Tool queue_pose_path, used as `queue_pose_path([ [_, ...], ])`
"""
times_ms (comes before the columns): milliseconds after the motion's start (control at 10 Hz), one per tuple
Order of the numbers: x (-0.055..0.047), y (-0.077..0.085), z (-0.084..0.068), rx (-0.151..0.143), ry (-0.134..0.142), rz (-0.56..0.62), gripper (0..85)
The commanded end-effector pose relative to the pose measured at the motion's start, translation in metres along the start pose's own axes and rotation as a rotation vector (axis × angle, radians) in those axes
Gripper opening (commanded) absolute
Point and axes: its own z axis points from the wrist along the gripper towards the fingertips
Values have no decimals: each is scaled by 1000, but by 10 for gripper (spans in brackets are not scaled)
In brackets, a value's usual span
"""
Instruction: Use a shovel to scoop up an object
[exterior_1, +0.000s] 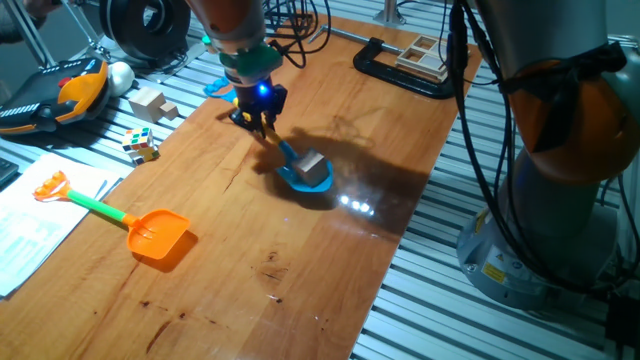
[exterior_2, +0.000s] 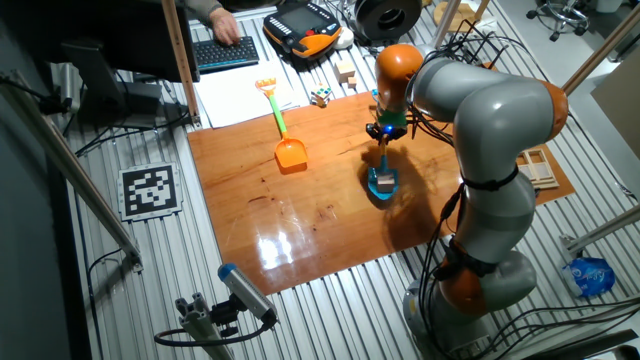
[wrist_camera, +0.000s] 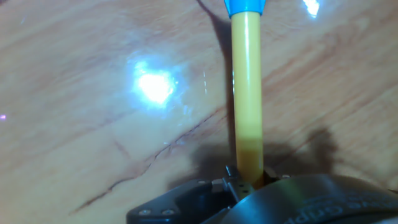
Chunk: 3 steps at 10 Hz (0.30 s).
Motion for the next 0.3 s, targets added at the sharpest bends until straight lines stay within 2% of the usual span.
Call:
queue_pose_path([
  [0, 0, 0, 0, -11, -42, -362, 0],
  [200, 1, 0, 0, -18, -28, -357, 0],
])
